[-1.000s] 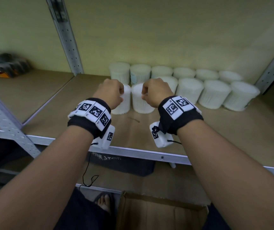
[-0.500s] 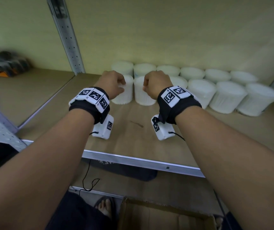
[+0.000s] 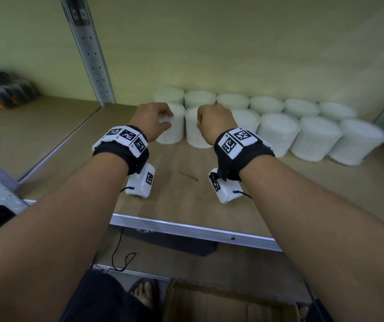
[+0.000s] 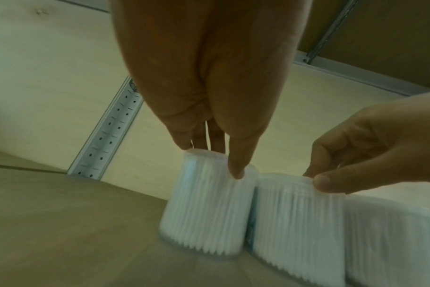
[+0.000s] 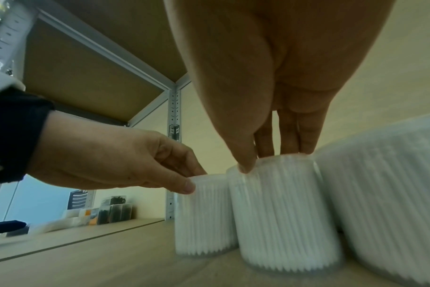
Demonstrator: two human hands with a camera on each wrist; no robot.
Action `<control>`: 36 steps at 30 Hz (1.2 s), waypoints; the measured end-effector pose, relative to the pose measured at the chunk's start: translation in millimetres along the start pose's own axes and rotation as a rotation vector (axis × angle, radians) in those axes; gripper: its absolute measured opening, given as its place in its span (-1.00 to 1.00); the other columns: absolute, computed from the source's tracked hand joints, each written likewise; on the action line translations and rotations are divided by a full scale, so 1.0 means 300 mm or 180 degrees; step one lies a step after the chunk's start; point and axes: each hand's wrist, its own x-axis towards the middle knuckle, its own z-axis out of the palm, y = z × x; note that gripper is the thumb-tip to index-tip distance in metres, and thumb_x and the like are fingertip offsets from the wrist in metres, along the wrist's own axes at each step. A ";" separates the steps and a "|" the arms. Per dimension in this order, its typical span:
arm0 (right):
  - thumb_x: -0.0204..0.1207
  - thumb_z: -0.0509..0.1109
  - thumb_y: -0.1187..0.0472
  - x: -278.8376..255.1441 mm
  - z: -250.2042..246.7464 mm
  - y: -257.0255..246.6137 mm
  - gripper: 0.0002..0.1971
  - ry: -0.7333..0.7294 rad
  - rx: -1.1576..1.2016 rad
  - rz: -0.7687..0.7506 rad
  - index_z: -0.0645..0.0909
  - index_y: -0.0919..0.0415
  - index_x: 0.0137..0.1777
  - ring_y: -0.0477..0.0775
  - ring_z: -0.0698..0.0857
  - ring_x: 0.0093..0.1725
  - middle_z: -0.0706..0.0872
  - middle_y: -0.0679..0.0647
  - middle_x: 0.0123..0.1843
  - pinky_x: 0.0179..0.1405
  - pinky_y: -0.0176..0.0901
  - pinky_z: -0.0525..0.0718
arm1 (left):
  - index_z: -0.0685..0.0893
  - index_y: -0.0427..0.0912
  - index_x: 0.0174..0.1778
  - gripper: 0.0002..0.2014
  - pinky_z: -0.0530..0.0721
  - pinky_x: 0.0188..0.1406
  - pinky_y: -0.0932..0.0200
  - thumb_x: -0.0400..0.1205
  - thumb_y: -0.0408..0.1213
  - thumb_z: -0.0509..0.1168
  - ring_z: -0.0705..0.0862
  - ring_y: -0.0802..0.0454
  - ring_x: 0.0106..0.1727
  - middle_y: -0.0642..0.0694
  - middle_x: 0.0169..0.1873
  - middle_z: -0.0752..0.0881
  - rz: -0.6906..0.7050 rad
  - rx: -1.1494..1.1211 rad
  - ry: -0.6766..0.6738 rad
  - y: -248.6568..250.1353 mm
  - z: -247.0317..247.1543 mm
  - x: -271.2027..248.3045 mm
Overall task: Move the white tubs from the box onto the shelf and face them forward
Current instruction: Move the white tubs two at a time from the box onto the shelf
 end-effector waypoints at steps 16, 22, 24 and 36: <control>0.56 0.30 0.23 0.022 -0.038 0.034 -0.69 -0.0272 0.0306 -0.0034 0.61 0.34 0.25 0.23 0.65 0.20 0.67 0.26 0.23 0.15 -0.03 0.66 | 0.54 -0.17 0.37 -0.57 0.50 0.25 0.13 0.58 -0.20 0.36 0.55 -0.13 0.37 -0.17 0.38 0.56 -0.0094 0.0374 -0.0482 0.047 -0.038 0.031; 0.55 0.30 0.17 0.007 -0.135 0.176 -0.71 -0.0011 0.0450 0.0218 0.63 0.30 0.20 0.24 0.65 0.20 0.69 0.22 0.21 0.15 -0.03 0.66 | 0.50 -0.13 0.39 -0.57 0.49 0.31 0.04 0.60 -0.12 0.32 0.54 -0.16 0.33 -0.19 0.33 0.51 0.0152 0.0212 -0.0386 0.203 0.009 0.073; 0.55 0.31 0.16 -0.008 -0.169 0.258 -0.71 -0.0031 0.0400 0.0349 0.64 0.28 0.19 0.24 0.67 0.19 0.70 0.20 0.22 0.17 -0.01 0.67 | 0.50 -0.13 0.40 -0.56 0.44 0.25 0.14 0.61 -0.12 0.32 0.52 -0.13 0.35 -0.17 0.35 0.51 0.0274 0.0165 -0.0417 0.284 0.039 0.093; 0.61 0.27 0.13 -0.221 -0.403 0.829 -0.67 -0.0048 -0.0004 0.1293 0.63 0.32 0.24 0.25 0.64 0.24 0.69 0.24 0.25 0.24 0.00 0.64 | 0.47 -0.16 0.43 -0.51 0.40 0.21 0.25 0.60 -0.09 0.32 0.53 -0.04 0.36 -0.11 0.33 0.54 0.0951 -0.0153 -0.0839 0.823 0.365 0.164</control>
